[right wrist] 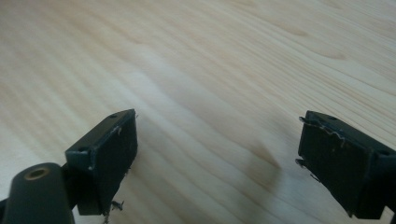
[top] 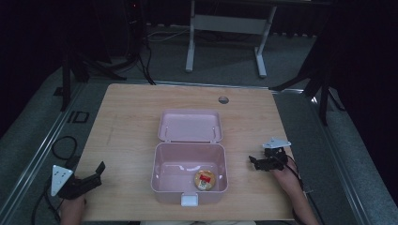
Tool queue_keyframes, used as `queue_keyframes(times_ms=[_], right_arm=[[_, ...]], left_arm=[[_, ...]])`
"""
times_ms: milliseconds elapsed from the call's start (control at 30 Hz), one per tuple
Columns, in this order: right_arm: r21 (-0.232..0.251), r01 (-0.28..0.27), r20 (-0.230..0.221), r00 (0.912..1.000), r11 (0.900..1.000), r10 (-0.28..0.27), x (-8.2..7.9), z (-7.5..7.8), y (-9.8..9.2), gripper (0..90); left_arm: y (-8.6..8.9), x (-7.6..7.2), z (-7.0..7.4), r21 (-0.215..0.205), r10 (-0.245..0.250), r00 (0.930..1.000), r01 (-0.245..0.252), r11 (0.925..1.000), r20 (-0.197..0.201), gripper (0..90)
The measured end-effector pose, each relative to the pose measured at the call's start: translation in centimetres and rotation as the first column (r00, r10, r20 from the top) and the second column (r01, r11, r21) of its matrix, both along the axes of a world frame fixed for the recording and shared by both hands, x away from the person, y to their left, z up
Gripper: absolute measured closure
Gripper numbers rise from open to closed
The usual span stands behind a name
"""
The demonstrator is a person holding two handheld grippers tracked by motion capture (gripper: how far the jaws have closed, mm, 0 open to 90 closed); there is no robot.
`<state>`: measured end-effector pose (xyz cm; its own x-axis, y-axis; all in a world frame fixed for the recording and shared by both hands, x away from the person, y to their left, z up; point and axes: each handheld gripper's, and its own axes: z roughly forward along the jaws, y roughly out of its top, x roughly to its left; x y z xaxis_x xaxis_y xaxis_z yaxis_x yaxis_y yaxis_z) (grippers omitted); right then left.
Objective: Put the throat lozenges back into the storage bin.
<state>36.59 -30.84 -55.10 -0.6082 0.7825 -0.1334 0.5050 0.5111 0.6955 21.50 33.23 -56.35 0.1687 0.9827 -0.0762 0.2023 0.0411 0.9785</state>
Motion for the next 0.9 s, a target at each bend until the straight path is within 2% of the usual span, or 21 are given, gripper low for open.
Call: queue_keyframes(times_ms=[200, 300, 400, 533, 567, 667, 700, 767, 800, 833, 867, 900], right_arm=[[0.059, 0.095, 0.040, 0.9944, 0.994, -0.098, 0.0, 0.2, -0.9, 11.6], [0.055, 0.140, 0.053, 0.9884, 0.989, -0.143, 0.0, 0.3, -1.1, 11.6], [0.043, 0.227, 0.088, 0.9693, 0.973, -0.230, -0.1, 0.3, -1.6, 11.6], [0.096, 0.320, 0.104, 0.9385, 0.943, -0.329, -0.4, 0.1, -2.9, 11.6], [0.096, 0.320, 0.104, 0.9385, 0.943, -0.329, -0.4, 0.1, -2.9, 11.6], [0.122, 0.340, 0.111, 0.9288, 0.932, -0.354, -0.5, 0.1, -3.3, 11.6], [0.129, 0.356, 0.124, 0.9203, 0.926, -0.371, -0.5, 0.2, -3.4, 11.6], [0.152, 0.368, 0.114, 0.9155, 0.917, -0.386, -0.4, 0.2, -3.7, 11.6], [0.153, 0.386, 0.113, 0.9076, 0.910, -0.404, -0.4, 0.2, -3.8, 11.6], [0.159, 0.397, 0.108, 0.9033, 0.904, -0.415, -0.3, 0.2, -4.0, 11.6], [0.162, 0.393, 0.096, 0.9067, 0.905, -0.411, -0.3, 0.1, -4.1, 11.6], [0.144, 0.401, 0.099, 0.9037, 0.905, -0.416, -0.3, -0.2, -4.0, 11.6]], left_arm=[[0.0, 0.0, 0.0, 0.000, 0.000, 1.0000, 0.000, 1.0000, 0.000, 0.4], [0.0, 0.0, 0.0, 0.000, 0.000, 1.0000, 0.000, 1.0000, -0.001, 0.4], [0.0, 0.0, 0.0, 0.001, 0.000, 1.0000, 0.000, 1.0000, -0.001, 0.4], [0.0, 0.0, 0.0, 0.000, 0.000, 1.0000, 0.000, 1.0000, -0.002, 0.4], [0.0, 0.0, 0.0, 0.000, 0.001, 1.0000, -0.001, 1.0000, -0.002, 0.4], [0.0, 0.0, 0.0, -0.003, 0.002, 1.0000, -0.002, 1.0000, -0.002, 0.4], [0.0, 0.0, 0.0, -0.003, 0.002, 1.0000, -0.002, 1.0000, -0.002, 0.4], [0.0, 0.0, 0.0, -0.002, 0.001, 1.0000, -0.001, 1.0000, -0.003, 0.4], [0.0, 0.0, 0.0, -0.002, 0.001, 1.0000, -0.001, 1.0000, -0.002, 0.4], [0.0, 0.0, 0.0, -0.003, 0.001, 1.0000, -0.001, 1.0000, -0.002, 0.4], [0.0, 0.0, 0.0, -0.003, 0.001, 1.0000, -0.001, 1.0000, -0.002, 0.4], [0.0, 0.0, 0.0, -0.002, 0.002, 1.0000, -0.002, 1.0000, -0.002, 0.4]])
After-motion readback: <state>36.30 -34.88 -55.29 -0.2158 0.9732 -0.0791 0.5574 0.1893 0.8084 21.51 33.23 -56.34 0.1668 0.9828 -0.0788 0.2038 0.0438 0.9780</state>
